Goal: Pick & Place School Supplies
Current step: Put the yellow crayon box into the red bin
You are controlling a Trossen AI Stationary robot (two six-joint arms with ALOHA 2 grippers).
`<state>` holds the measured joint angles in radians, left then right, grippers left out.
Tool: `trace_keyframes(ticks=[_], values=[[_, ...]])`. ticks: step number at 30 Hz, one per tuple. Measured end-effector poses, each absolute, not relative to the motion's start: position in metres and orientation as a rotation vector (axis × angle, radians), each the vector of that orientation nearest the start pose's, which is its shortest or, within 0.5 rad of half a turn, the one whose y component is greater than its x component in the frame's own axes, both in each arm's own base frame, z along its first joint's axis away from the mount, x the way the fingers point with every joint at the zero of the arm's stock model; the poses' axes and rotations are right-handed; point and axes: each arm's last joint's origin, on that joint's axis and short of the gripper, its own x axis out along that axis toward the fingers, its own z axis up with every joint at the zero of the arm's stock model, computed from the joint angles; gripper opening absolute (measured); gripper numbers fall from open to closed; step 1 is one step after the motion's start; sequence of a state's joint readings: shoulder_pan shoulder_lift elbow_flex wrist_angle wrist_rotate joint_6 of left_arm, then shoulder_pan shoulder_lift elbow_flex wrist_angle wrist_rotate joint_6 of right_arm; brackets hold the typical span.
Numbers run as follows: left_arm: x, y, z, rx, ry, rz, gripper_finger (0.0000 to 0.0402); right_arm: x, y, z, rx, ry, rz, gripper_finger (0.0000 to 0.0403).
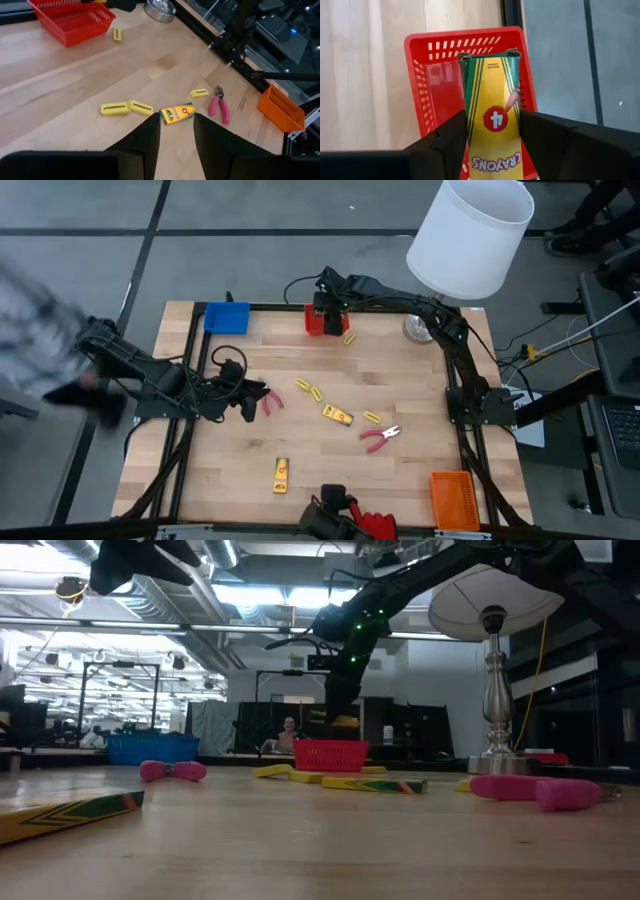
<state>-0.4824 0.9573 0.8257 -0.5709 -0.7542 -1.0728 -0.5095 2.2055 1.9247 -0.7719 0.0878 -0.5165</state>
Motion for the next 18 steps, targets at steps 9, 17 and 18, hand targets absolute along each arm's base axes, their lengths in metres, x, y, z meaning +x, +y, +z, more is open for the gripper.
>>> trace_keyframes(ticks=[9,17,18], values=[[0.175,-0.069,0.289,-0.612,0.373,0.511,0.0114,0.416,-0.233,0.222,-0.208,1.153,-0.313,0.022],[0.175,-0.07,0.289,-0.546,0.415,0.467,0.0114,0.412,-0.2,0.224,0.154,1.201,-0.274,0.0222],[0.174,-0.07,0.288,-0.538,0.432,0.462,0.0114,0.414,-0.192,0.224,0.224,1.2,-0.236,0.0222]])
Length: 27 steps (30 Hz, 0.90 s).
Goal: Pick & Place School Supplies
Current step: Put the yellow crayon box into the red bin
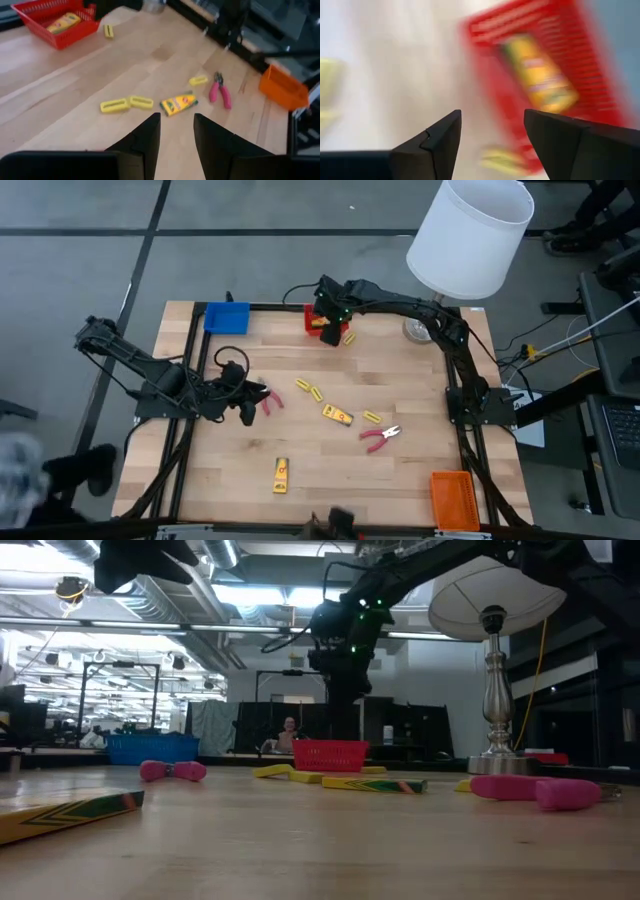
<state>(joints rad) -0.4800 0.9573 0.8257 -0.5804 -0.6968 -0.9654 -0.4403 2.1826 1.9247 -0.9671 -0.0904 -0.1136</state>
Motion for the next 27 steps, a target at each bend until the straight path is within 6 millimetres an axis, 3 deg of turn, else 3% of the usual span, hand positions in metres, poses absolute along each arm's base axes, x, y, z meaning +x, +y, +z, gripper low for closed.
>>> trace_keyframes(ticks=[5,11,15,20,27], values=[[0.169,-0.065,0.288,-0.537,0.454,0.473,0.0114,0.429,-0.135,0.223,0.503,1.229,-0.057,0.0222],[0.161,-0.061,0.295,-0.508,0.435,0.445,0.0114,0.448,-0.042,0.221,0.372,1.288,-0.016,0.0222],[0.154,-0.062,0.298,-0.476,0.437,0.407,0.0114,0.45,-0.002,0.22,0.289,1.303,-0.102,0.0222],[0.144,-0.062,0.3,-0.471,0.466,0.362,0.0114,0.445,0.025,0.207,0.318,1.311,-0.296,0.0222],[0.136,-0.062,0.304,-0.444,0.493,0.265,0.0114,0.427,0.029,0.171,0.499,1.434,-0.445,0.0222]])
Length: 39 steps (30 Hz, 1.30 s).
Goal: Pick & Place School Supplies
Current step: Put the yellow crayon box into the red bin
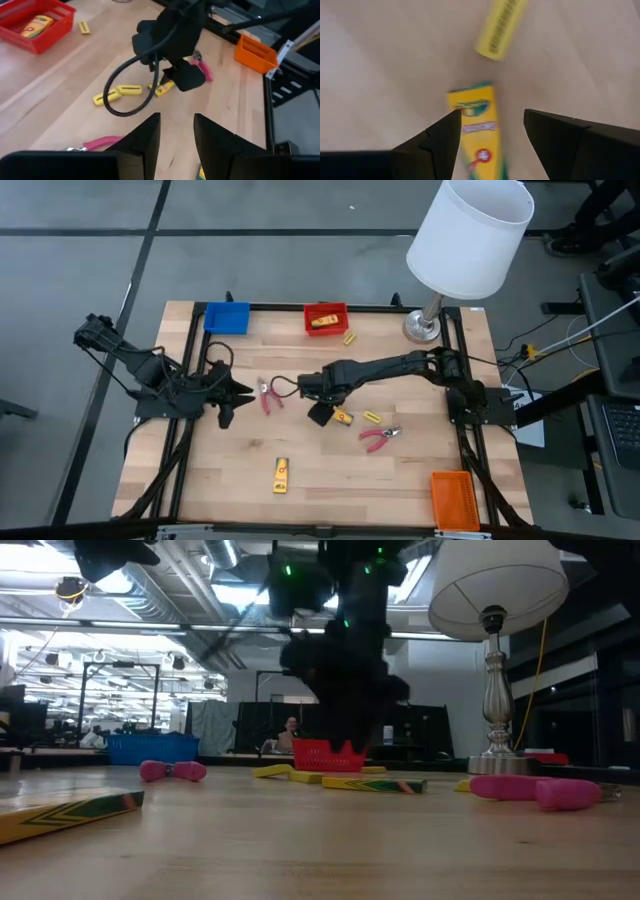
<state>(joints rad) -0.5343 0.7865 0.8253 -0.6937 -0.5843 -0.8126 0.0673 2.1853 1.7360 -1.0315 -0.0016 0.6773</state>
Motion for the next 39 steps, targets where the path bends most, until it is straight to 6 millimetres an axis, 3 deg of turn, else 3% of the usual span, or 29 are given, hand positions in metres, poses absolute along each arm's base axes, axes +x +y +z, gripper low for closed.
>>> trace_keyframes(ticks=[7,13,28,39], values=[[0.129,-0.058,0.309,-0.458,0.468,0.237,0.0114,0.425,0.048,0.169,0.486,1.431,-0.431,0.0222],[0.127,-0.057,0.311,-0.465,0.458,0.234,0.0114,0.423,0.064,0.169,0.328,1.418,-0.402,0.0222],[0.128,-0.058,0.313,-0.507,0.433,0.227,0.0114,0.427,0.062,0.14,0.261,1.494,-0.397,0.0222],[0.128,-0.058,0.313,-0.519,0.436,0.215,0.0114,0.428,0.059,0.138,0.247,1.477,-0.439,0.0222]])
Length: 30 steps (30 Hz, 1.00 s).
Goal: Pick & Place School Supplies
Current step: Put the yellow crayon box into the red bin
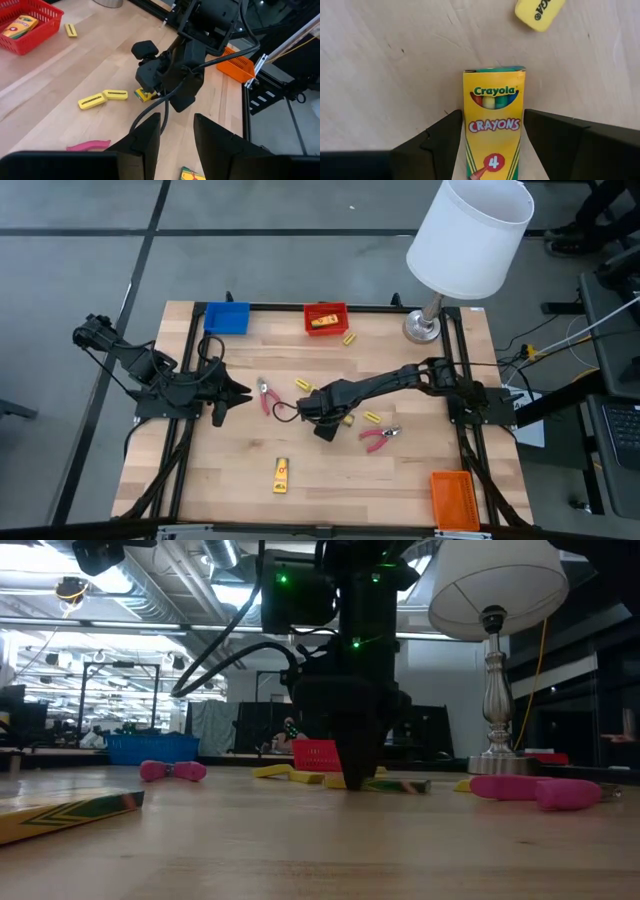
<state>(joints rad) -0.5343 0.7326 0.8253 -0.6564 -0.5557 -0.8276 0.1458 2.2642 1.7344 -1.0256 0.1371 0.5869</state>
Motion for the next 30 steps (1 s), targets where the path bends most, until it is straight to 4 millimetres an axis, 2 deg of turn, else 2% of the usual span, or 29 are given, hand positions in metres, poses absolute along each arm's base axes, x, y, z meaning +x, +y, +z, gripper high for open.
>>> trace_keyframes(ticks=[16,26,30], values=[[0.128,-0.058,0.313,-0.519,0.438,0.214,0.0114,0.428,0.055,0.137,0.234,1.451,-0.512,0.0183],[0.128,-0.058,0.313,-0.514,0.438,0.215,0.0114,0.428,0.053,0.138,0.242,1.436,-0.55,0.0181],[0.128,-0.057,0.313,-0.507,0.432,0.232,0.0114,0.433,0.044,0.145,0.242,1.416,-0.558,0.0181]])
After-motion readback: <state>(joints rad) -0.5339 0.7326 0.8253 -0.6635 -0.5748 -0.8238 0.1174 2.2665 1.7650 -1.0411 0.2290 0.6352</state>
